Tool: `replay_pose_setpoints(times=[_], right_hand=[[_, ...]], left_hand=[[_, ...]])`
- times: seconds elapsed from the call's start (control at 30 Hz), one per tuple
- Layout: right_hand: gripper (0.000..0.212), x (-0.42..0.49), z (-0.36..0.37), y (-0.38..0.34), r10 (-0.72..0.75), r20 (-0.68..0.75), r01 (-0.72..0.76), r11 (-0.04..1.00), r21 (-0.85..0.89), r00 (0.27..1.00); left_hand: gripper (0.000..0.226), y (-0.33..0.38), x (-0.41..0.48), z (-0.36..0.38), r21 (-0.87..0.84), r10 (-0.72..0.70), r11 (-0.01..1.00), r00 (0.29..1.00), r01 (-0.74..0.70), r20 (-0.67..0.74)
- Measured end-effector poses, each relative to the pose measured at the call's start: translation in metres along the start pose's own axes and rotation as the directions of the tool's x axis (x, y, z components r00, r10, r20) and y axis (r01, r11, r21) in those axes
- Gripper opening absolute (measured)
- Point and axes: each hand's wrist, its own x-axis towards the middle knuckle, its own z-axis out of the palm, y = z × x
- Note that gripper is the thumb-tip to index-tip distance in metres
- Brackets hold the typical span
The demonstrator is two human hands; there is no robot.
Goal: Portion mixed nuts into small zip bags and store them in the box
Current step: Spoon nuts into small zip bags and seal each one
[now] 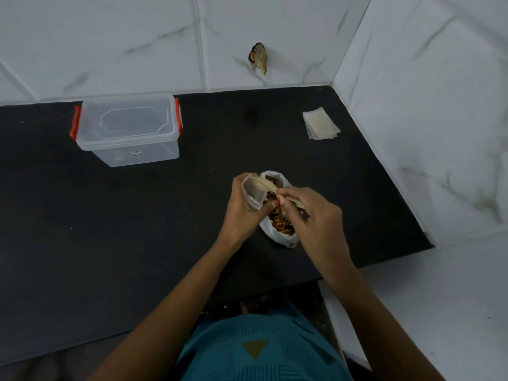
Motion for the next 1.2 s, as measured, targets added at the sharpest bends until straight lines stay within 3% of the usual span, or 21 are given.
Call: replay_pose_setpoints(times=[0.17,0.27,0.4,0.47,0.6,0.73,0.83,0.93,1.03,1.13,1.2], right_hand=[[0.022,-0.001,-0.004,0.000,0.172,-0.040,-0.164,0.974,0.156,0.984],[0.013,-0.001,-0.010,-0.002,0.347,-0.021,-0.330,0.906,0.267,0.937],[0.011,0.000,-0.016,0.005,0.635,-0.022,-0.522,0.654,0.548,0.772],[0.011,-0.004,-0.016,0.019,0.731,-0.025,-0.570,0.552,0.609,0.682],[0.009,-0.022,0.001,0.047,0.822,0.006,-0.712,0.490,0.504,0.569],[0.010,-0.035,0.023,0.066,0.862,-0.008,-0.799,0.472,0.373,0.506],[0.007,-0.039,0.033,0.070,0.827,-0.047,-0.807,0.557,0.195,0.560],[0.010,-0.037,0.035,0.066,0.711,-0.036,-0.709,0.694,-0.124,0.702],[0.014,-0.034,0.039,0.062,0.653,0.016,-0.604,0.708,-0.366,0.757],[0.017,-0.034,0.039,0.059,0.630,0.015,-0.563,0.703,-0.435,0.776],[0.015,-0.031,0.033,0.053,0.612,0.022,-0.569,0.747,-0.345,0.790]], left_hand=[[0.057,-0.001,-0.001,0.000,-0.001,0.008,1.000,1.000,-0.008,-0.006],[0.058,-0.003,-0.001,0.000,-0.001,0.013,1.000,1.000,-0.013,-0.008],[0.059,-0.006,-0.003,-0.003,-0.008,-0.002,1.000,1.000,0.002,-0.007],[0.060,-0.007,-0.004,-0.006,0.011,-0.002,1.000,1.000,0.002,-0.018],[0.061,-0.009,-0.007,-0.009,0.034,-0.002,0.999,1.000,0.003,-0.019],[0.062,-0.012,-0.010,-0.013,0.051,-0.001,0.999,1.000,0.002,-0.019],[0.063,-0.014,-0.012,-0.014,0.064,-0.011,0.998,1.000,0.012,-0.015],[0.064,-0.014,-0.013,-0.015,0.069,-0.016,0.997,1.000,0.017,-0.008],[0.062,-0.012,-0.013,-0.013,0.069,-0.013,0.998,1.000,0.014,-0.010],[0.063,-0.011,-0.014,-0.012,0.068,-0.002,0.998,1.000,0.003,-0.015],[0.062,-0.010,-0.014,-0.011,0.068,0.022,0.997,1.000,-0.021,-0.011]])
